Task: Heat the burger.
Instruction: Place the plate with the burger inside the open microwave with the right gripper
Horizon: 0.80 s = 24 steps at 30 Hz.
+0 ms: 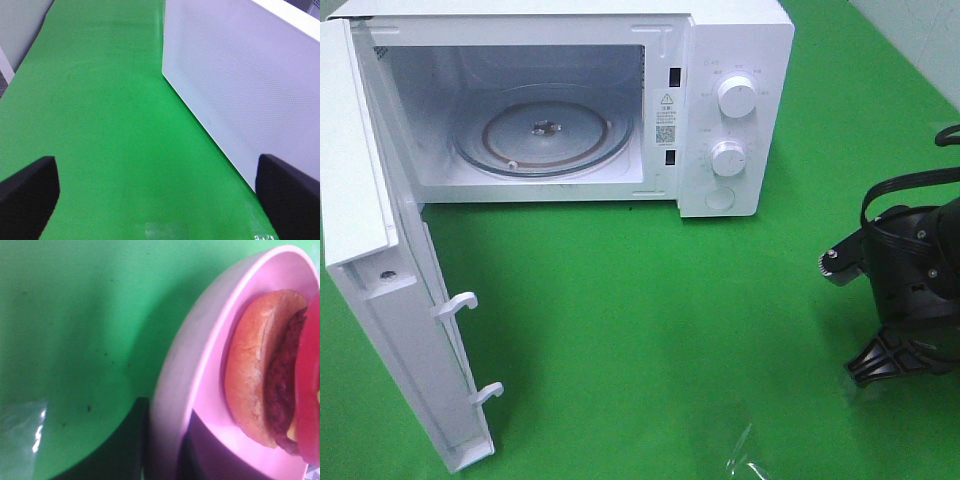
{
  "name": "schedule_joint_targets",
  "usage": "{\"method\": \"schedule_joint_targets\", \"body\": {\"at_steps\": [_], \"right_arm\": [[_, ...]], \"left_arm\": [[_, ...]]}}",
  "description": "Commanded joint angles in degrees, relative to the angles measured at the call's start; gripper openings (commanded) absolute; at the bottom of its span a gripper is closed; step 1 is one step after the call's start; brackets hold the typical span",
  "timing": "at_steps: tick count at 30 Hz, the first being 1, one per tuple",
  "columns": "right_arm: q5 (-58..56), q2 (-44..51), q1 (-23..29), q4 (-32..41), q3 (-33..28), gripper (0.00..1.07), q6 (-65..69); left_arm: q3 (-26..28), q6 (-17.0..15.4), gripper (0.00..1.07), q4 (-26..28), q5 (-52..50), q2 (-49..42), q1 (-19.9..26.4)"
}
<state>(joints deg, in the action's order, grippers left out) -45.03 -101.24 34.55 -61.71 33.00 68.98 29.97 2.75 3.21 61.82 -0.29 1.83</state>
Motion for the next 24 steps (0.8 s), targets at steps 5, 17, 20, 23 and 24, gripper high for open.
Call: {"method": "schedule_joint_targets", "body": {"at_steps": [5, 17, 20, 23, 24], "right_arm": [[0.34, -2.92, -1.38, -3.44, 0.23, 0.08, 2.92], [4.41, -1.55, -1.2, 1.6, 0.23, 0.52, 0.57], [5.96, 0.69, -1.2, 4.3, 0.23, 0.52, -1.95], [7.62, 3.15, -1.2, 7.56, 0.23, 0.52, -4.93], [9.63, 5.61, -1.2, 11.57, 0.23, 0.52, -8.77]], "left_arm": [[-0.17, -0.11, 1.0, -0.06, -0.57, -0.29, 0.06], [-0.17, -0.11, 1.0, -0.06, -0.57, -0.29, 0.06], [-0.17, -0.11, 1.0, -0.06, -0.57, -0.29, 0.06], [-0.17, -0.11, 1.0, -0.06, -0.57, -0.29, 0.06], [-0.17, -0.11, 1.0, -0.06, -0.57, -0.29, 0.06]]}}
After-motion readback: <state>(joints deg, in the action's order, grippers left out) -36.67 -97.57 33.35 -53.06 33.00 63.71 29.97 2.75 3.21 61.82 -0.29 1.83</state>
